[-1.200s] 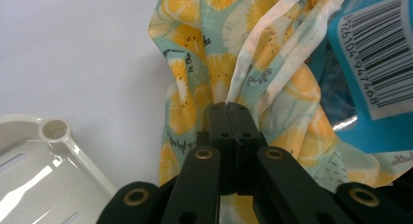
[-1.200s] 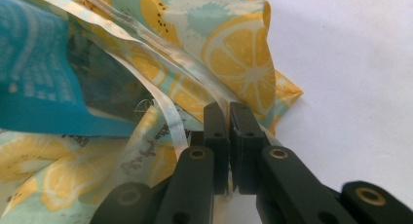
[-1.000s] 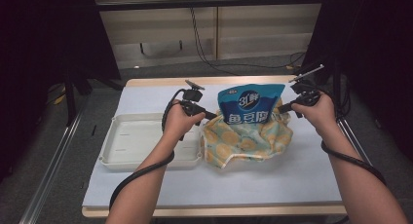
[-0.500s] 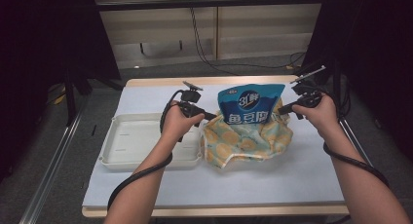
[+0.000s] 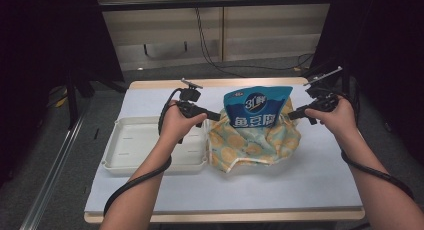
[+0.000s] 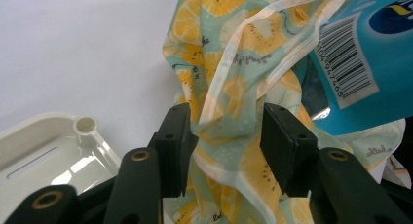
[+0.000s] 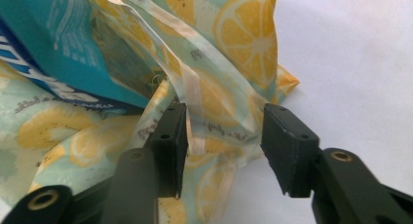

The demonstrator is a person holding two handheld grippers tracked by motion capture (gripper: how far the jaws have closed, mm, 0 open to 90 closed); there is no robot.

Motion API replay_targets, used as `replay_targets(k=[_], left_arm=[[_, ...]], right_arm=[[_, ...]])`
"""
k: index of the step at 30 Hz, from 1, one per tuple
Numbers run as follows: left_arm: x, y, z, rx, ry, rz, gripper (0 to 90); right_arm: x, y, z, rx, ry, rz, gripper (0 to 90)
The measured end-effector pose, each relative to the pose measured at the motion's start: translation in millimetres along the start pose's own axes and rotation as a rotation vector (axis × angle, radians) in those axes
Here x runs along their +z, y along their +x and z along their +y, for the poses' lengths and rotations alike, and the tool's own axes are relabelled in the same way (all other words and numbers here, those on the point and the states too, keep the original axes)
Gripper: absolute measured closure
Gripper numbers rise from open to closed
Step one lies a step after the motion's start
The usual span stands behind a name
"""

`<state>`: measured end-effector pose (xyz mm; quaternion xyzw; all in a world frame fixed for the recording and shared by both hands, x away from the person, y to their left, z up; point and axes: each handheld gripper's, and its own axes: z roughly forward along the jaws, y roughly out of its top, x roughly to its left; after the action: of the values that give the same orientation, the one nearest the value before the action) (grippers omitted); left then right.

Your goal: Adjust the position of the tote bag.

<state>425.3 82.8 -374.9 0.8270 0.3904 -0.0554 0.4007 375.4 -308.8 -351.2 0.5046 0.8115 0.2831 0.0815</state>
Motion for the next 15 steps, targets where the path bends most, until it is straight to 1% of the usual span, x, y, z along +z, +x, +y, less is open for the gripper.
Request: replay_targets(k=[2,3,4,5,6,7,8,9,10,11,12,13,14,15], left_arm=[[-1.1,-0.9,-1.1,0.005,0.003,0.004,53.1],[-1.5,-0.8,-1.7,0.009,0.009,-0.002,53.6],[-1.6,-1.1,-2.2,0.004,0.013,-0.012,55.9],[-1.6,-1.5,-2.5,0.004,0.014,-0.010,56.8],[-1.8,-1.8,-2.6,0.007,0.014,-0.012,57.3],[-1.3,-2.5,-2.9,-0.001,0.001,-0.025,60.2],[-2.1,-2.9,-3.0,0.003,-0.002,-0.026,62.8],[-3.1,-3.4,-2.7,0.006,0.003,-0.025,64.2],[-3.1,-4.0,-2.6,0.007,0.006,-0.035,67.4],[-3.6,-4.3,-2.6,0.013,0.008,-0.035,67.9],[-3.8,-5.0,-2.5,0.012,0.005,-0.040,69.7],[-4.0,-5.3,-2.5,0.010,0.005,-0.046,72.1],[-4.0,-5.3,-2.5,0.007,0.004,-0.044,73.8],[-4.0,-4.9,-2.6,0.005,0.005,-0.045,75.1]], right_arm=[[-2.3,0.7,-2.4,-0.001,0.005,0.001,49.0],[-2.7,0.9,-3.7,-0.003,0.005,0.004,48.1],[-2.7,0.4,-5.2,-0.013,0.006,0.007,47.3],[-2.4,1.2,-6.9,-0.005,0.014,0.006,46.0],[-0.8,1.2,-8.6,-0.007,0.011,0.015,44.3],[0.3,1.6,-10.2,-0.002,0.020,0.017,43.5],[1.5,1.9,-11.8,-0.005,0.022,0.017,43.6],[2.9,1.9,-13.1,-0.008,0.022,0.014,43.5],[4.1,1.3,-14.1,-0.005,0.021,0.016,43.4],[5.6,1.4,-14.7,0.010,0.026,0.010,43.6],[7.9,0.3,-15.1,-0.003,0.030,0.007,43.7],[9.9,0.5,-15.3,0.005,0.042,0.001,44.3],[12.2,0.1,-15.0,0.002,0.047,-0.011,48.1],[14.1,-0.5,-15.1,-0.008,0.040,-0.006,54.5]])
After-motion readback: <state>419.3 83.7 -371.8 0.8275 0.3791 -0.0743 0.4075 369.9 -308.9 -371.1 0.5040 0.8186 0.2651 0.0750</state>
